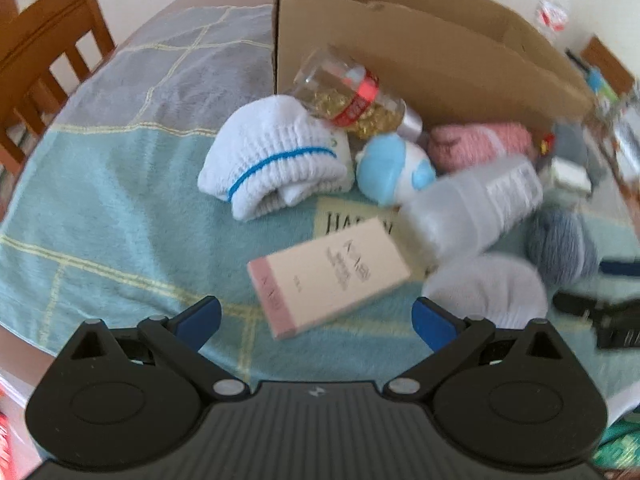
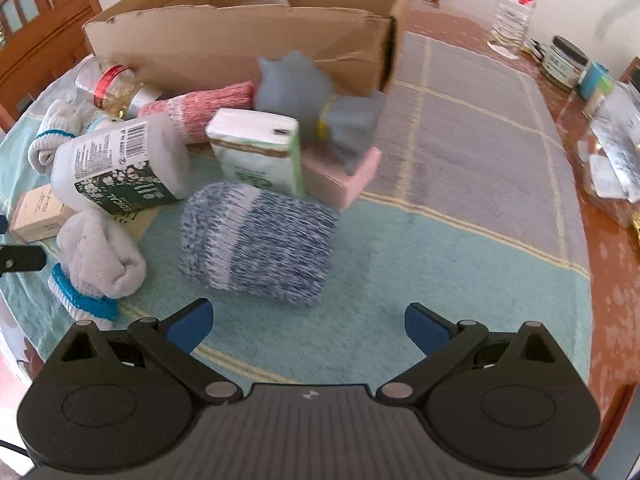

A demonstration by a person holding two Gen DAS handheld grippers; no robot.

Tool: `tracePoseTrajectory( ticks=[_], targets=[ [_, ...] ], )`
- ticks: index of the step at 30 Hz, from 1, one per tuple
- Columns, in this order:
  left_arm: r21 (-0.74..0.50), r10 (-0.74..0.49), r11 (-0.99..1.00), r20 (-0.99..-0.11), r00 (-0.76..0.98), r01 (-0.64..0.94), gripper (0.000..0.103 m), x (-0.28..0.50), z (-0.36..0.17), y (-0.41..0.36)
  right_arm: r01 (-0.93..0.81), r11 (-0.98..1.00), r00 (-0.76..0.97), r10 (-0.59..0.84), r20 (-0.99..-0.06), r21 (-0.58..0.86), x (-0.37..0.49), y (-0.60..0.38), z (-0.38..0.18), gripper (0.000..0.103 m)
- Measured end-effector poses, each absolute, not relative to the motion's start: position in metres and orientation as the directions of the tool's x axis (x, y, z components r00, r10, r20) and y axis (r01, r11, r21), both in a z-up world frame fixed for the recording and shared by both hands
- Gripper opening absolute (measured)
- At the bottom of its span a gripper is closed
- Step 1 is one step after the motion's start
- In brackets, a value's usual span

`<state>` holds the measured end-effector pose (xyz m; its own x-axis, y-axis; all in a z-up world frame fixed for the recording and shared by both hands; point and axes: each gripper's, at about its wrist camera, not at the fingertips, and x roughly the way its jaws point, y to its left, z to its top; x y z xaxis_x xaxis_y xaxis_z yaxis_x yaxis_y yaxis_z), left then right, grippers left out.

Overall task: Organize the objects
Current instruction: 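Grasp the KASI box with the left gripper while the right grasps the blue-grey sock roll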

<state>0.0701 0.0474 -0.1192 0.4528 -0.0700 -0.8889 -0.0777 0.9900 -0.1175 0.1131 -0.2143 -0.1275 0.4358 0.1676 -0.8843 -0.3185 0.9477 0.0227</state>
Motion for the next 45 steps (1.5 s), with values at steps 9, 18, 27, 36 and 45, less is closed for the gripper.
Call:
tracePoseTrajectory(
  ticks=[9, 18, 27, 36, 45],
  targets=[
    [-0.102, -0.021, 0.983, -0.888, 0.46, -0.152, 0.101, 0.089, -0.125, 0.044, -0.334, 0.94, 0.421, 0.209, -0.882, 0.063, 0.121, -0.212, -0.127, 0.103],
    [0.013, 0.059, 0.994, -0.894, 0.445, -0.104, 0.101, 0.072, -0.129, 0.052, -0.342, 0.936, 0.411, 0.229, -0.882, 0.083, 0.125, -0.207, -0.126, 0.103],
    [0.04, 0.086, 0.993, -0.874, 0.477, -0.107, 0.101, 0.078, -0.134, 0.052, -0.348, 0.935, 0.424, 0.222, -0.878, 0.068, 0.125, -0.201, -0.128, 0.103],
    [0.057, 0.091, 0.995, -0.865, 0.494, -0.084, 0.098, 0.079, -0.132, 0.045, -0.324, 0.944, 0.442, 0.212, -0.872, 0.065, 0.137, -0.189, -0.129, 0.103],
    [0.034, 0.051, 0.998, -0.859, 0.509, -0.043, 0.082, 0.078, -0.129, 0.045, -0.31, 0.95, 0.441, 0.182, -0.879, 0.041, 0.137, -0.182, -0.124, 0.089]
  ],
)
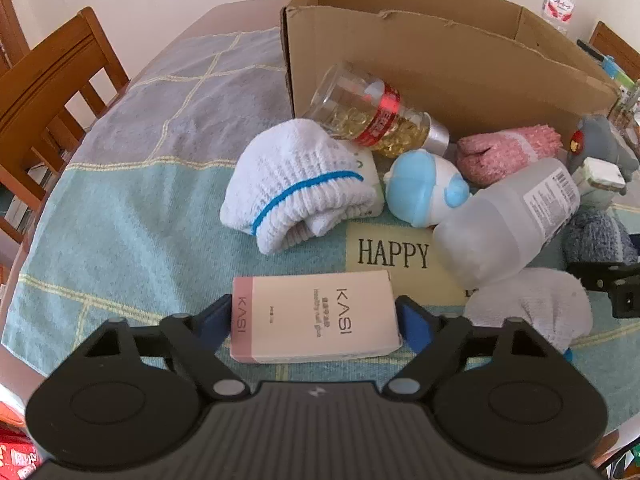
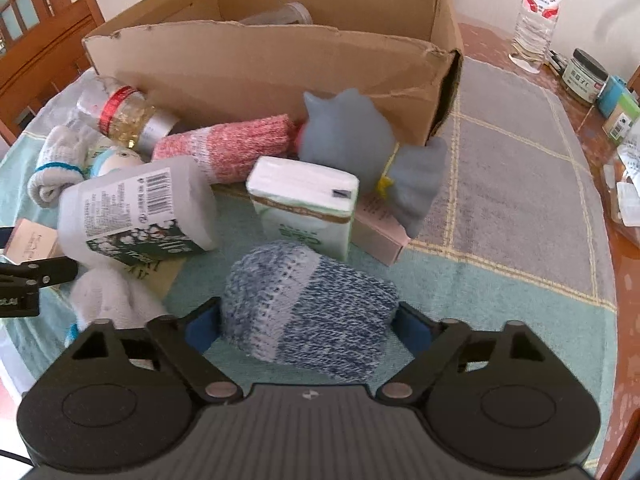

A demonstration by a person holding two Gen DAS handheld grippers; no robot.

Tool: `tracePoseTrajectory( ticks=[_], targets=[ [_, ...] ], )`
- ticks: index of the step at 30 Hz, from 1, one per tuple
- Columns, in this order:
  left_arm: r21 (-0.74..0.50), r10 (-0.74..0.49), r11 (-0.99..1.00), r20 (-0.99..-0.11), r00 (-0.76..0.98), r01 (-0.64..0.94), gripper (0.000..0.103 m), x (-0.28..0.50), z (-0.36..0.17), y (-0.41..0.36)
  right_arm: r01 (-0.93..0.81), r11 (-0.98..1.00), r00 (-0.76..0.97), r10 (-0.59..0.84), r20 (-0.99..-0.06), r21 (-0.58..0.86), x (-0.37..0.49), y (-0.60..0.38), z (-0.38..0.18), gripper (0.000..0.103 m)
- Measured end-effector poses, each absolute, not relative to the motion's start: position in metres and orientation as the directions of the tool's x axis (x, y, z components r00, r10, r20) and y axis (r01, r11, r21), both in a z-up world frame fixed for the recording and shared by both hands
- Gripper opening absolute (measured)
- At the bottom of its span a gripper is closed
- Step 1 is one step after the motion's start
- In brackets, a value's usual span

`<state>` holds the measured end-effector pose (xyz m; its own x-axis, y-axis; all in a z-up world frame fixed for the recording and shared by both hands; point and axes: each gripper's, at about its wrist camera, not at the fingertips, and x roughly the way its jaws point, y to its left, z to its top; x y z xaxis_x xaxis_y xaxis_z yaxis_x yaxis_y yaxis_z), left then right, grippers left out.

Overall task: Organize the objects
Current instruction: 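Grasp the KASI box with the left gripper while the right grasps the blue-grey sock roll, then lower the KASI box and sock roll into the cardboard box, open both grippers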

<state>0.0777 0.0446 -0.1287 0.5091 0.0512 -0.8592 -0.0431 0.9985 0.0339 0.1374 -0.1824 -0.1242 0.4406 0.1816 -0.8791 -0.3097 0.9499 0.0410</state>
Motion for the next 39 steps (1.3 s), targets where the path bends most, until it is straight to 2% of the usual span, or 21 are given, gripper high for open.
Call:
tracePoseTrajectory(
  ticks=[6, 13, 22, 31, 39],
  targets=[
    [0.025, 0.028, 1.0, -0.864, 0.503, -0.013, 0.08, 0.077, -0.126, 0.046, -0.31, 0.949, 0.425, 0.187, -0.886, 0.052, 0.138, -0.184, -0.119, 0.081],
    [0.005, -0.021, 0.999, -0.874, 0.485, 0.054, 0.08, 0.072, -0.108, 0.049, -0.32, 0.946, 0.414, 0.178, -0.893, 0.04, 0.137, -0.192, -0.106, 0.081],
    [-0.029, -0.077, 0.994, -0.869, 0.489, 0.104, 0.08, 0.069, -0.054, 0.038, -0.377, 0.925, 0.399, 0.209, -0.893, 0.048, 0.133, -0.202, -0.075, 0.081],
    [-0.033, -0.124, 0.984, -0.838, 0.532, 0.176, 0.08, 0.1, -0.008, 0.01, -0.47, 0.881, 0.448, 0.292, -0.845, 0.055, 0.139, -0.212, -0.019, 0.081],
    [-0.006, -0.176, 0.96, -0.793, 0.583, 0.281, 0.08, 0.156, 0.016, -0.009, -0.469, 0.881, 0.517, 0.324, -0.792, 0.055, 0.165, -0.205, 0.013, 0.081]
  ],
)
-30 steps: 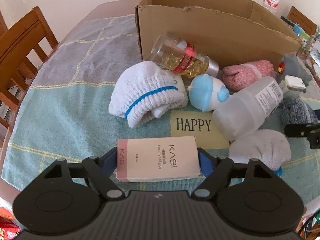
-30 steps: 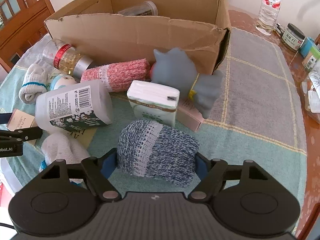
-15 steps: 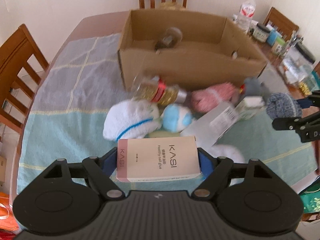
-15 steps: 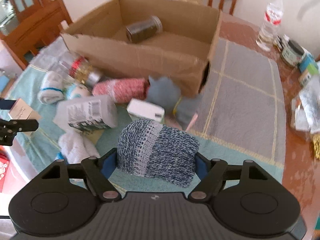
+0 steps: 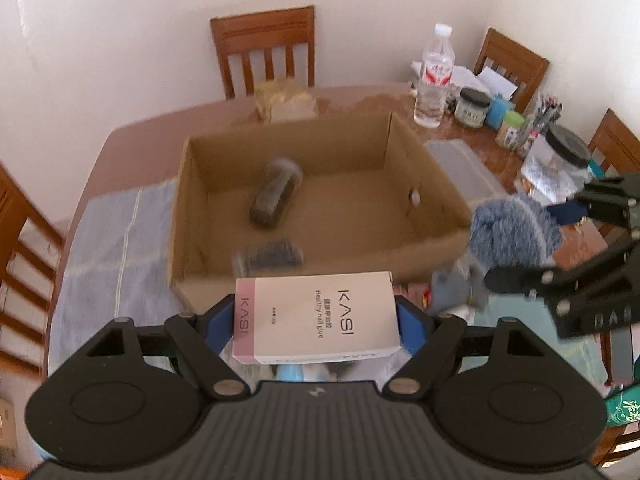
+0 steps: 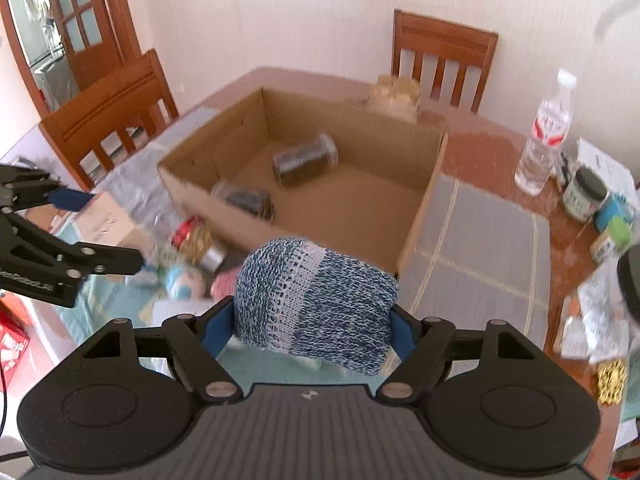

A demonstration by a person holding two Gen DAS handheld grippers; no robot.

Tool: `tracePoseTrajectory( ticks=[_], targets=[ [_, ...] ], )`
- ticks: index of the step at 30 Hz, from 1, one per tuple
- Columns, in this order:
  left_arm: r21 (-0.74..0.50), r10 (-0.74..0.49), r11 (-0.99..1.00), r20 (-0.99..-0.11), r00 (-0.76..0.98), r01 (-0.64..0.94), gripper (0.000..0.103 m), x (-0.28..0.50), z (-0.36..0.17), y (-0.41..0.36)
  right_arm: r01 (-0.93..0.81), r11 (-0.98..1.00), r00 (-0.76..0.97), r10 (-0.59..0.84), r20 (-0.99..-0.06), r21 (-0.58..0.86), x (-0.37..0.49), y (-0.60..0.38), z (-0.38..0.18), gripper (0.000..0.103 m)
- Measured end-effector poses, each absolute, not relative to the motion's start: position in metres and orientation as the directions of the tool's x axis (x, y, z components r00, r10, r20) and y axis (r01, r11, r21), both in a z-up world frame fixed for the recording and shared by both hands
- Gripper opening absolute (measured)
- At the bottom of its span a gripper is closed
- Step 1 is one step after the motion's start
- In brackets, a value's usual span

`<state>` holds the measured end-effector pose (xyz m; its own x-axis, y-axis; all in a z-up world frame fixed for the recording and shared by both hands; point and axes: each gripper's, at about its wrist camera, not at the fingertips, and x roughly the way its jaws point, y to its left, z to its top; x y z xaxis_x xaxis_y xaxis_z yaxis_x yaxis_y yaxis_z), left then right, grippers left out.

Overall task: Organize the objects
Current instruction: 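Lower the KASI box and sock roll into the cardboard box, open both grippers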

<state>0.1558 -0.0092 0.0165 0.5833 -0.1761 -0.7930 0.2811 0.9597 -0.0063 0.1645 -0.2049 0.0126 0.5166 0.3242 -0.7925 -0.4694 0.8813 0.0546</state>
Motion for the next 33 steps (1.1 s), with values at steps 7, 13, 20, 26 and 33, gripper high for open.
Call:
tracePoseTrajectory(
  ticks=[7, 13, 20, 26, 33],
  targets=[
    [0.016, -0.181, 0.954, -0.765, 0.618, 0.298, 0.08, 0.208, 0.029, -0.01, -0.456, 0.889, 0.557, 0.32, -0.766, 0.039, 0.193, -0.19, 0.026, 0.081],
    [0.019, -0.173, 0.957, -0.765, 0.62, 0.29, 0.08, 0.244, 0.026, -0.001, -0.447, 0.893, 0.567, 0.324, -0.757, 0.048, 0.22, -0.176, 0.027, 0.081],
    [0.019, -0.167, 0.956, -0.783, 0.599, 0.292, 0.08, 0.27, 0.012, 0.006, -0.418, 0.907, 0.588, 0.317, -0.744, 0.056, 0.236, -0.168, 0.025, 0.103],
    [0.017, -0.159, 0.959, -0.791, 0.591, 0.282, 0.092, 0.281, 0.003, 0.009, -0.385, 0.922, 0.593, 0.287, -0.753, 0.049, 0.233, -0.172, 0.022, 0.103],
    [0.005, -0.152, 0.967, -0.79, 0.594, 0.254, 0.096, 0.283, 0.0, 0.016, -0.343, 0.938, 0.595, 0.262, -0.76, 0.055, 0.223, -0.18, 0.02, 0.103]
  ],
)
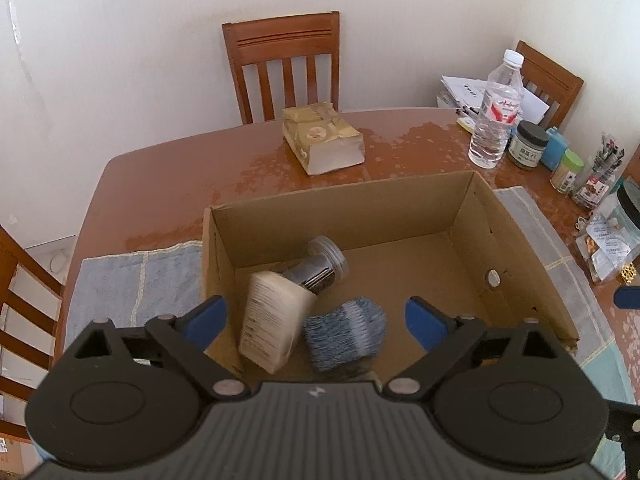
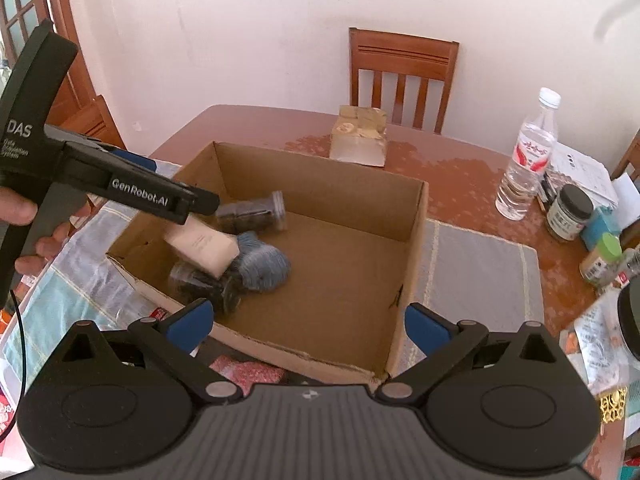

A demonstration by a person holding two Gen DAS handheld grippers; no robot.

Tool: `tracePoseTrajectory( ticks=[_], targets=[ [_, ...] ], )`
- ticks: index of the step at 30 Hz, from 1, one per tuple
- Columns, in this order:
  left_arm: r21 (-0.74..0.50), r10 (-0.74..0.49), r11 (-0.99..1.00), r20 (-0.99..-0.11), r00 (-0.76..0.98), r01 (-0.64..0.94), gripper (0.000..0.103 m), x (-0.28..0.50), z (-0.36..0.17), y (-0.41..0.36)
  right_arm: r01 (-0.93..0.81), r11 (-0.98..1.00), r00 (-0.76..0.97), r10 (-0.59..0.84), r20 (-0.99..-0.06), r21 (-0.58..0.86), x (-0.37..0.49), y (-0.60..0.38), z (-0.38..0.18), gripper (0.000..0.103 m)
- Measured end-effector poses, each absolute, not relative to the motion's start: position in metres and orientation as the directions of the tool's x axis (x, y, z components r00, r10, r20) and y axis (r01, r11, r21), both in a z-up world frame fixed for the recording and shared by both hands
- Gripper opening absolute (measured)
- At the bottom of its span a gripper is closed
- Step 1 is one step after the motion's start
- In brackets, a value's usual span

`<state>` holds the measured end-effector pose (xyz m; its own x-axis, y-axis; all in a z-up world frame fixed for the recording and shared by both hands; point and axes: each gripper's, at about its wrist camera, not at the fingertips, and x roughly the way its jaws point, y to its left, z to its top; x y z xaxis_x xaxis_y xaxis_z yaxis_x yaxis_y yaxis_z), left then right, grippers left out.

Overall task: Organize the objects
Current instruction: 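Lower the KASI box and sock roll into the cardboard box, open both grippers, then withdraw both tools from the box back toward the remaining items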

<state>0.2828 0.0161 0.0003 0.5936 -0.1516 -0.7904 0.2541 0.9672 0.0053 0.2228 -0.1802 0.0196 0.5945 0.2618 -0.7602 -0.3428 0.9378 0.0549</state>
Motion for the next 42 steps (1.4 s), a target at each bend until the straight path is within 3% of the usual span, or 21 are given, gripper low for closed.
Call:
tracePoseTrajectory(
  ticks=[17, 34, 42],
  targets=[
    [-0.024, -0.142, 0.979, -0.791, 0.595, 0.202, 0.098, 0.222, -0.001, 0.028, -0.348, 0.936, 0.565, 0.251, -0.786, 0.048, 0.184, -0.185, -0.001, 0.103],
    [0.018, -0.018, 0.998, -0.807, 0.59, 0.054, 0.099, 0.133, -0.025, 0.03, -0.408, 0.909, 0.496, 0.299, -0.815, 0.085, 0.132, -0.202, -0.034, 0.103],
    [0.036, -0.008, 0.997, -0.807, 0.591, 0.061, 0.099, 0.102, -0.046, 0.047, -0.417, 0.902, 0.467, 0.32, -0.824, 0.114, 0.114, -0.194, -0.051, 0.103]
  ],
)
